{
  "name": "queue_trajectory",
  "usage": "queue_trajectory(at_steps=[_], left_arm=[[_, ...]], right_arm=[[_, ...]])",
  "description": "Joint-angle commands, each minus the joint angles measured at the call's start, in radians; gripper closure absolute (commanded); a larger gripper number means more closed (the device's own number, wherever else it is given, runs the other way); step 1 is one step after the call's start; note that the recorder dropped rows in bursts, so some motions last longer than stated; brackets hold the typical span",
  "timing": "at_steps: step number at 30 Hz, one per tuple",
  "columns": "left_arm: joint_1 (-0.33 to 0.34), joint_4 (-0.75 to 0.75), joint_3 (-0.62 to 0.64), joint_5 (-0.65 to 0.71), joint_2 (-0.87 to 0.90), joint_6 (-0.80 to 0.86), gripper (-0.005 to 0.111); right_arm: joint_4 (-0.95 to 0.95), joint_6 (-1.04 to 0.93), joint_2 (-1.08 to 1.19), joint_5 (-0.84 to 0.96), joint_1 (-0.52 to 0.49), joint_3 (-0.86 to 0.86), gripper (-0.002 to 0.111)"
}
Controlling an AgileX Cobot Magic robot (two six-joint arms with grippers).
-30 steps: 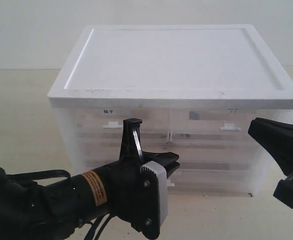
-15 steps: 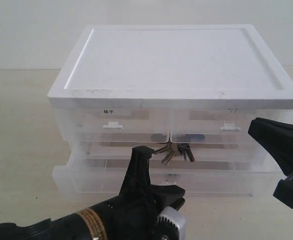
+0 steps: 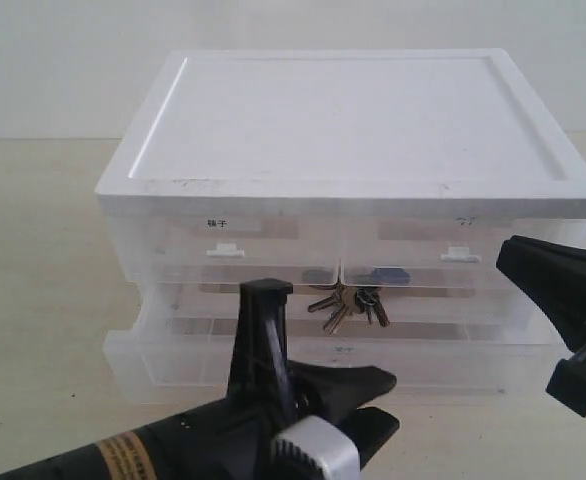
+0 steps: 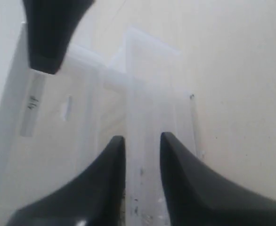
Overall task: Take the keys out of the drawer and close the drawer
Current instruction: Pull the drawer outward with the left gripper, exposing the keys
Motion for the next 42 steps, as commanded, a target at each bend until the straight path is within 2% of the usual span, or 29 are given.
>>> queue_trajectory(at_steps=[1,4,6,21,24,31,39,42], left_arm=[[-0.008,-0.088,0.002,-0.013,-0.056,-0.071,0.063],[0.014,-0.186,-0.023,0.021,-0.052,-0.065,0.059],[0.054,-0.186,-0.043,0.112,-0.034,-0.046,0.059],[0.161,-0.151,-0.046,0.119,0.070,-0.044,0.060],[0.165,-0.121,-0.046,0.121,0.092,-0.044,0.066],[0.165,-0.107,-0.046,0.121,0.106,-0.042,0.101],[0.163,-0.103,-0.046,0.259,0.065,-0.003,0.102],[0.163,-0.098,-0.046,0.355,0.011,0.014,0.102]], right_arm=[[0.000,-0.007,0.003,0.000,0.000,-0.006,0.109],[0.000,-0.007,0.003,0.000,0.000,-0.006,0.109],[0.000,-0.007,0.003,0.000,0.000,-0.006,0.109],[0.000,-0.007,0.003,0.000,0.000,-0.006,0.109],[0.000,-0.007,0.003,0.000,0.000,-0.006,0.109],[0.000,-0.007,0.003,0.000,0.000,-0.006,0.109],[0.000,-0.007,0.003,0.000,0.000,-0.006,0.109],[0.000,-0.007,0.003,0.002,0.000,-0.006,0.109]])
